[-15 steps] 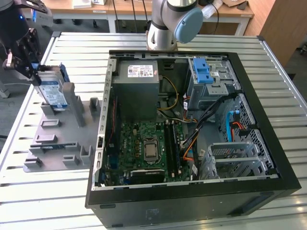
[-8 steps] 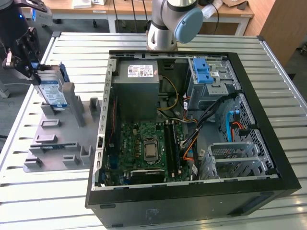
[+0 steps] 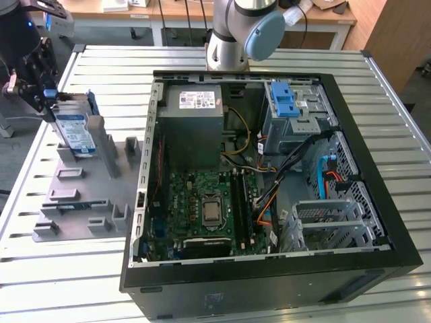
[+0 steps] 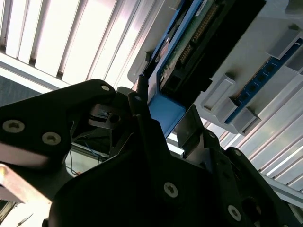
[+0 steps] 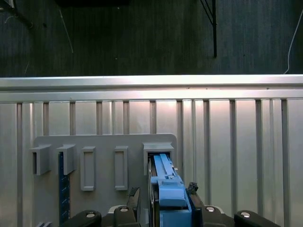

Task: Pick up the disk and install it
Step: 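Pick up the disk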

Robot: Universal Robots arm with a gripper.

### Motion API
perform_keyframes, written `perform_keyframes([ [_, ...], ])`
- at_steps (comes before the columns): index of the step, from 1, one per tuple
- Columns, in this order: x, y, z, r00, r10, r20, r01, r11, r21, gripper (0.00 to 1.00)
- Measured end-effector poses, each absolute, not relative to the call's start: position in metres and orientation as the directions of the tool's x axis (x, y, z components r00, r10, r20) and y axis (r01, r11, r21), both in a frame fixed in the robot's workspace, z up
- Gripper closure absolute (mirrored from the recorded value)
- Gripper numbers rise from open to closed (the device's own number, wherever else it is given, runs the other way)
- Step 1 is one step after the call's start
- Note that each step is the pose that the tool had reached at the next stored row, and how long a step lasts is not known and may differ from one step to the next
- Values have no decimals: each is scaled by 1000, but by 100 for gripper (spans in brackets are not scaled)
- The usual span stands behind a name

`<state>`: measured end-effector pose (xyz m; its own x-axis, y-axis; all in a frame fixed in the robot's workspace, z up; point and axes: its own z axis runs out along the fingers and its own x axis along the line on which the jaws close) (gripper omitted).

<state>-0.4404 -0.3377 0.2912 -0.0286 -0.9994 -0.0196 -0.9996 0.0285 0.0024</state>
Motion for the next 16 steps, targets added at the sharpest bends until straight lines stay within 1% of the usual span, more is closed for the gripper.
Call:
perform_keyframes([
  [8, -440, -338, 290, -29, -999, -20, -1000, 29, 2, 51],
  [9, -440, -338, 290, -29, -999, -20, -1000, 29, 2, 58],
  [12, -440, -338, 290, -29, -999, -20, -1000, 29, 2, 58],
  [14, -440, -338, 290, -29, -999, -20, -1000, 29, 2, 60],
  [15, -440, -338, 290, -29, -999, -20, -1000, 29, 2, 64],
  [16, -440, -338, 290, -29, -999, -20, -1000, 28, 2, 64],
])
